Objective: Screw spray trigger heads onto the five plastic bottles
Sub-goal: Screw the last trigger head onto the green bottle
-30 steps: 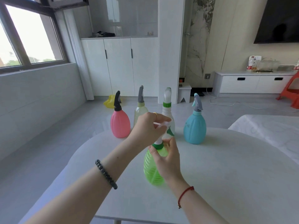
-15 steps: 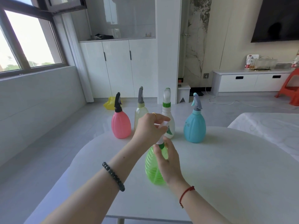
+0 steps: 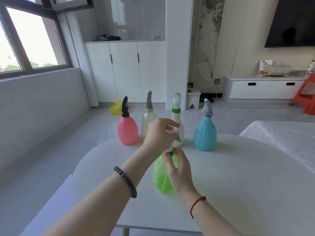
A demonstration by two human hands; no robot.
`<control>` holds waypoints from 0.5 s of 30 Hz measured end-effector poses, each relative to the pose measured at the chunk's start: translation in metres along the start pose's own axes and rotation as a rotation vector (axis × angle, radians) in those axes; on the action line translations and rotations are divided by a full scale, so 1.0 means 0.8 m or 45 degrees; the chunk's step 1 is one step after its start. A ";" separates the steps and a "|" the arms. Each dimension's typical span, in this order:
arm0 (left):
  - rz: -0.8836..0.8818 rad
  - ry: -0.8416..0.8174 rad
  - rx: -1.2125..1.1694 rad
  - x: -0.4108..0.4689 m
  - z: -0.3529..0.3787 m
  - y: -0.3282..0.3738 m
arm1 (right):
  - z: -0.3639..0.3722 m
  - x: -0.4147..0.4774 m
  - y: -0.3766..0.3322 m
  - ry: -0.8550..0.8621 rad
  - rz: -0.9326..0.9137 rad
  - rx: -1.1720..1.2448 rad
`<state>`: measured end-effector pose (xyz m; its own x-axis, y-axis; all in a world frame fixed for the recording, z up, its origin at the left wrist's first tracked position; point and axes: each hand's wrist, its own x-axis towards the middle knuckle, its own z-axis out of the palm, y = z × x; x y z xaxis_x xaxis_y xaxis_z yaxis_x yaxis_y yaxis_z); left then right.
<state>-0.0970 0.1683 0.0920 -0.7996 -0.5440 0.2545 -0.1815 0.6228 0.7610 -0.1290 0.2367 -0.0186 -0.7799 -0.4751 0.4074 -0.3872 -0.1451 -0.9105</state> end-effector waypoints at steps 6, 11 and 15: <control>0.000 0.013 -0.001 -0.001 -0.002 0.001 | 0.002 0.002 0.001 0.070 0.017 -0.022; 0.010 0.007 -0.012 -0.003 -0.001 0.001 | 0.000 -0.004 0.007 -0.063 0.002 -0.010; -0.006 0.005 -0.020 -0.003 -0.003 0.000 | -0.001 0.000 0.004 0.005 0.020 -0.021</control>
<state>-0.0937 0.1681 0.0924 -0.7964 -0.5490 0.2536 -0.1757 0.6114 0.7716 -0.1307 0.2370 -0.0217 -0.7880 -0.4734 0.3936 -0.3830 -0.1237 -0.9154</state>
